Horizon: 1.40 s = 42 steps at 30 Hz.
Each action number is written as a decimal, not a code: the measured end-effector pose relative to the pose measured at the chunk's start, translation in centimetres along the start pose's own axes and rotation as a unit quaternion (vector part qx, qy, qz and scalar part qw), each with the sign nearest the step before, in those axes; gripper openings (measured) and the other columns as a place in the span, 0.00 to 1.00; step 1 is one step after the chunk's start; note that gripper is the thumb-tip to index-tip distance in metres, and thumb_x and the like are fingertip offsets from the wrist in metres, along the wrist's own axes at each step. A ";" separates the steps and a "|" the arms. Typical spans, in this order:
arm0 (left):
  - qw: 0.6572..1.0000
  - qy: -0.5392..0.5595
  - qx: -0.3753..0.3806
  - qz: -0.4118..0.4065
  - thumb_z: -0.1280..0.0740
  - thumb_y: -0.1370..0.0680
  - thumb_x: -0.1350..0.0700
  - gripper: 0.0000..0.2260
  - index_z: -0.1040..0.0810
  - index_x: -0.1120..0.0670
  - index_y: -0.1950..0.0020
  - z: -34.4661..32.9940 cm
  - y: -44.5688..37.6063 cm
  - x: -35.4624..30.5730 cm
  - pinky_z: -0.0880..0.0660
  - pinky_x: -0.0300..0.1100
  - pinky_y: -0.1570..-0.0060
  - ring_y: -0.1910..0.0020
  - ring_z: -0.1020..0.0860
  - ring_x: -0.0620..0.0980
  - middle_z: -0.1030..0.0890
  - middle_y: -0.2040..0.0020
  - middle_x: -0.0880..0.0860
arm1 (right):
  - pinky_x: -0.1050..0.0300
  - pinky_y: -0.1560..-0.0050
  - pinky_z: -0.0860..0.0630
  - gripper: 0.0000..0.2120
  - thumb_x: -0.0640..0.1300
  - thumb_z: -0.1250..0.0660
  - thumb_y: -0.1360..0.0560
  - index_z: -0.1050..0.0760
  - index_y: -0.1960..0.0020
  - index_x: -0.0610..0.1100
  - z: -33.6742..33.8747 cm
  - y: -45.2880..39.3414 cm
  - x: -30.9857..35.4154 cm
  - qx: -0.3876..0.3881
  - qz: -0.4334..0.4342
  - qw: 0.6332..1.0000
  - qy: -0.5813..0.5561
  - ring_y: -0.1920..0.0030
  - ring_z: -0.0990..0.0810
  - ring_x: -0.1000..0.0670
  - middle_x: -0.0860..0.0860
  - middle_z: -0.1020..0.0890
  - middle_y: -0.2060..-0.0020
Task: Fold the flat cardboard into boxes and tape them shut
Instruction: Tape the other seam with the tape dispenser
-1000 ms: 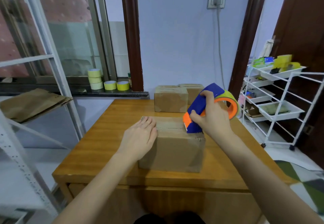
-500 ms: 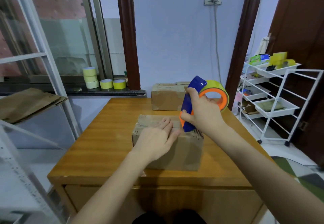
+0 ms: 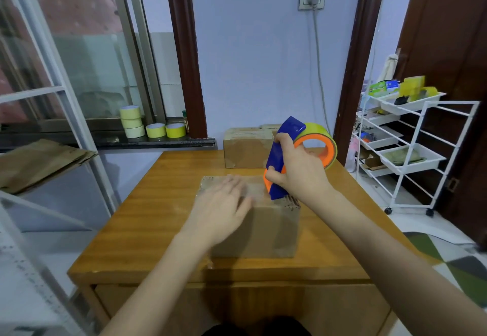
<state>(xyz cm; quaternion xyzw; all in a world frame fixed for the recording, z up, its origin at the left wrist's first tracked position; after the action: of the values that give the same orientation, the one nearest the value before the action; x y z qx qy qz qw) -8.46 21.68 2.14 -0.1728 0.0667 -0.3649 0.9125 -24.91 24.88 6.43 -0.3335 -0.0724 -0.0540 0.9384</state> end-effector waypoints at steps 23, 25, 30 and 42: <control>1.000 -0.020 -0.011 0.019 0.56 0.22 0.33 0.35 0.42 0.53 0.23 -2.0 -0.9 -4.3 0.32 0.39 0.36 0.26 0.39 0.46 0.38 0.24 0.52 | 0.64 0.62 0.29 0.19 0.36 0.35 0.25 0.41 0.40 0.44 0.9 2.9 -6.3 -0.130 -0.179 0.882 -0.416 0.65 0.25 0.60 0.53 0.27 0.61; 1.000 -0.021 -0.012 0.016 0.56 0.22 0.33 0.34 0.44 0.52 0.22 -1.9 -0.9 -4.3 0.32 0.39 0.36 0.26 0.39 0.45 0.38 0.24 0.51 | 0.70 0.63 0.30 0.20 0.36 0.35 0.24 0.40 0.38 0.42 1.9 3.5 -8.0 -0.150 -0.189 0.878 -0.412 0.63 0.25 0.60 0.55 0.28 0.59; 1.000 -0.017 -0.013 0.001 0.57 0.22 0.33 0.32 0.42 0.48 0.23 -2.2 -1.2 -4.4 0.36 0.38 0.33 0.25 0.43 0.43 0.40 0.23 0.48 | 0.72 0.63 0.30 0.20 0.37 0.34 0.25 0.41 0.41 0.48 2.2 4.5 -9.6 -0.157 -0.200 0.880 -0.402 0.61 0.25 0.58 0.56 0.29 0.57; 0.999 -0.008 0.002 0.034 0.51 0.21 0.36 0.30 0.36 0.53 0.25 -1.2 -1.6 -5.2 0.38 0.41 0.31 0.27 0.38 0.47 0.36 0.25 0.51 | 0.52 0.56 0.25 0.22 0.36 0.33 0.25 0.42 0.38 0.46 -2.0 7.3 -8.4 -0.158 -0.243 0.856 -0.427 0.57 0.24 0.51 0.55 0.29 0.56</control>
<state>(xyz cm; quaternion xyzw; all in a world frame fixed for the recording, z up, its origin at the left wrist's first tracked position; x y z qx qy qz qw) -13.57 23.86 1.58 -0.1715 0.0643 -0.3320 0.9253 -31.89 29.66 -1.08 -0.4398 -0.5354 -0.1428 0.7067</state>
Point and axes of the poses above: each hand's wrist, its own y-axis away from the middle knuckle, its own z-axis out of the back of the hand, x = y × z, the point moved 3 cm from there along -y, towards the middle knuckle
